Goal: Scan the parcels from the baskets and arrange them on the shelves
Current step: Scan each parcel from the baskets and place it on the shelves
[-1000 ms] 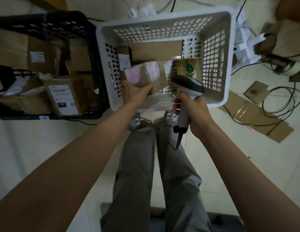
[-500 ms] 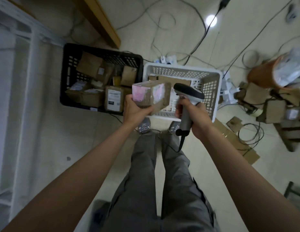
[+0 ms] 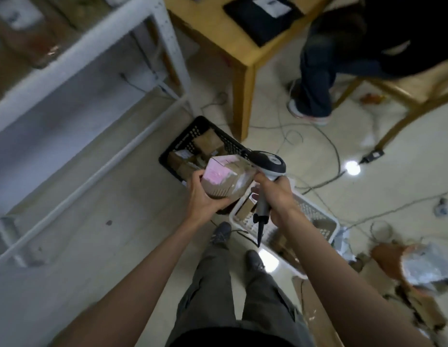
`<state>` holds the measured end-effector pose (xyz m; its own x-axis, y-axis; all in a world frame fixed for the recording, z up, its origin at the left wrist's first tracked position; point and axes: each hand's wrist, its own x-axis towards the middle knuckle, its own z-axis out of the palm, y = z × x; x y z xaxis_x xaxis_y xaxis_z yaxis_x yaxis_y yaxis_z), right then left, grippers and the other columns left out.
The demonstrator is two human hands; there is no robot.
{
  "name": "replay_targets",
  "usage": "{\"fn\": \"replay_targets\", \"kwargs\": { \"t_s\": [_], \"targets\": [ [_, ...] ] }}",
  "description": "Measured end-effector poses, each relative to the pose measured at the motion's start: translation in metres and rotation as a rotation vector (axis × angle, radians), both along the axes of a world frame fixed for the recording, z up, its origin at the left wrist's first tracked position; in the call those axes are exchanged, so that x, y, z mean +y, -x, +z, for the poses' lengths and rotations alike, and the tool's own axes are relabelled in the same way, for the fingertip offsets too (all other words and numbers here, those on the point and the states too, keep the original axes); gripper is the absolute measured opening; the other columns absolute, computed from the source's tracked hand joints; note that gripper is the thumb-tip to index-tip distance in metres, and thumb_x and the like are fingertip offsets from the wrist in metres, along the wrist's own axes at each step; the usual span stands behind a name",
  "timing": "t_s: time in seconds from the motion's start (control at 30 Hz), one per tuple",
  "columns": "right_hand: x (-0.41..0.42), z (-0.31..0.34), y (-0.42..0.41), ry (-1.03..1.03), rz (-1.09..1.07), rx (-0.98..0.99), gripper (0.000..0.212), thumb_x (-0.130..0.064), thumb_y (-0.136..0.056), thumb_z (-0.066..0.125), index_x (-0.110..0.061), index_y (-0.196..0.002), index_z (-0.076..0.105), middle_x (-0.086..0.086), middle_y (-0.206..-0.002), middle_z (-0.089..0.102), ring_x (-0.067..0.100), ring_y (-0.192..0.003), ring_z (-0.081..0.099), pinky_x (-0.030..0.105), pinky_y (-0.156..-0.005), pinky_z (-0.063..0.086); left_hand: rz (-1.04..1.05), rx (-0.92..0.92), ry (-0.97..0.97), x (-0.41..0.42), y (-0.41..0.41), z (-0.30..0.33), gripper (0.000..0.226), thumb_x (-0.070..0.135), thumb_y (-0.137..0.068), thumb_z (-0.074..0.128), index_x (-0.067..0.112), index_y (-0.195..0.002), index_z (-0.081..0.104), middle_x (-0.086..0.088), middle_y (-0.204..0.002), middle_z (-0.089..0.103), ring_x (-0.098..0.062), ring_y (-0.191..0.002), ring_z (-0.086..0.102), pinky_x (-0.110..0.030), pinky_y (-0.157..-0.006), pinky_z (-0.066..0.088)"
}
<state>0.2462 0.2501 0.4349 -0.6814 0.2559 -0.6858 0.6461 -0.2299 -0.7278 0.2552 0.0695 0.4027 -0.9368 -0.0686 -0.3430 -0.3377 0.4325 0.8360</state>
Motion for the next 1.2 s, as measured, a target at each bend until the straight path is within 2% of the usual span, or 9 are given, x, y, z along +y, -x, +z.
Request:
{"fn": "replay_targets", "kwargs": {
  "t_s": [0.1, 0.17, 0.27, 0.4, 0.47, 0.57, 0.73, 0.9, 1.2],
  "targets": [
    [-0.015, 0.017, 0.001, -0.003, 0.092, 0.034, 0.019, -0.024, -0.089, 0.077, -0.012, -0.102, 0.07, 0.007, -0.088, 0.073, 0.024, -0.073, 0.069, 0.037, -0.068, 0.059, 0.094, 0.137, 0.058, 0.004, -0.034, 0.017, 0.09, 0.009, -0.058, 0.095, 0.023, -0.128, 0.039, -0.004, -0.13, 0.042, -0.006, -0.117, 0.043, -0.01, -0.089, 0.046],
    [-0.023, 0.029, -0.007, -0.002, 0.161, 0.04, 0.022, -0.026, -0.086, 0.08, -0.011, -0.099, 0.07, 0.011, -0.084, 0.072, 0.025, -0.066, 0.066, 0.042, -0.07, 0.06, 0.154, 0.206, 0.102, 0.007, -0.057, 0.027, 0.092, 0.007, -0.057, 0.095, 0.024, -0.129, 0.04, 0.001, -0.125, 0.037, -0.001, -0.111, 0.039, -0.004, -0.086, 0.04],
    [-0.031, 0.045, -0.027, 0.014, 0.274, 0.084, 0.038, -0.021, -0.083, 0.083, -0.007, -0.115, 0.067, 0.018, -0.096, 0.073, 0.029, -0.075, 0.066, 0.047, -0.074, 0.06, 0.284, 0.181, 0.044, 0.007, -0.085, 0.049, 0.085, 0.019, -0.063, 0.095, 0.022, -0.13, 0.043, 0.002, -0.127, 0.036, -0.009, -0.113, 0.046, -0.019, -0.089, 0.049],
    [-0.041, 0.067, -0.052, 0.124, 0.458, 0.145, 0.022, -0.01, -0.083, 0.081, -0.014, -0.102, 0.072, 0.002, -0.079, 0.073, 0.013, -0.065, 0.067, 0.027, -0.058, 0.054, 0.581, 0.123, -0.109, -0.007, -0.111, 0.088, 0.01, 0.037, -0.103, 0.054, 0.031, -0.098, 0.047, -0.004, -0.119, 0.041, -0.028, -0.116, 0.051, -0.041, -0.093, 0.054],
    [-0.05, 0.079, -0.061, 0.17, 0.534, 0.175, 0.021, -0.008, -0.082, 0.081, -0.014, -0.1, 0.073, 0.0, -0.08, 0.076, 0.014, -0.071, 0.07, 0.026, -0.06, 0.055, 0.689, 0.133, -0.06, -0.022, -0.123, 0.105, 0.018, 0.032, -0.107, 0.041, 0.025, -0.091, 0.045, -0.003, -0.111, 0.038, -0.031, -0.115, 0.048, -0.045, -0.098, 0.049],
    [-0.071, 0.095, -0.071, 0.218, 0.629, 0.241, 0.023, -0.004, -0.082, 0.08, -0.01, -0.104, 0.074, 0.005, -0.09, 0.077, 0.019, -0.082, 0.071, 0.031, -0.069, 0.057, 0.831, 0.157, -0.097, -0.046, -0.143, 0.13, 0.014, 0.026, -0.103, 0.052, 0.014, -0.106, 0.046, -0.011, -0.122, 0.039, -0.03, -0.117, 0.05, -0.046, -0.099, 0.051],
    [-0.103, 0.116, -0.083, 0.349, 0.763, 0.34, 0.033, 0.0, -0.083, 0.076, -0.013, -0.112, 0.073, 0.01, -0.103, 0.078, 0.025, -0.094, 0.074, 0.037, -0.078, 0.061, 0.961, 0.096, -0.524, -0.093, -0.179, 0.162, 0.059, 0.018, -0.091, 0.072, 0.019, -0.141, 0.04, -0.011, -0.13, 0.059, -0.025, -0.112, 0.064, -0.042, -0.091, 0.058],
    [-0.138, 0.126, -0.101, 0.395, 0.842, 0.375, 0.044, 0.003, -0.082, 0.075, -0.006, -0.125, 0.067, 0.015, -0.117, 0.073, 0.033, -0.109, 0.069, 0.047, -0.09, 0.059, 0.858, -0.023, -0.863, -0.127, -0.221, 0.183, 0.024, 0.014, -0.092, 0.063, 0.011, -0.116, 0.068, -0.01, -0.113, 0.074, -0.018, -0.085, 0.071, -0.024, -0.07, 0.057],
    [-0.186, 0.149, -0.129, 0.449, 0.973, 0.374, 0.044, 0.005, -0.084, 0.072, -0.008, -0.125, 0.067, 0.019, -0.118, 0.072, 0.039, -0.116, 0.065, 0.056, -0.101, 0.053, 0.778, -0.005, -0.756, -0.172, -0.278, 0.2, 0.077, 0.031, -0.07, 0.08, 0.015, -0.138, 0.049, -0.013, -0.129, 0.066, -0.032, -0.113, 0.067, -0.054, -0.1, 0.052]
  ]
}}
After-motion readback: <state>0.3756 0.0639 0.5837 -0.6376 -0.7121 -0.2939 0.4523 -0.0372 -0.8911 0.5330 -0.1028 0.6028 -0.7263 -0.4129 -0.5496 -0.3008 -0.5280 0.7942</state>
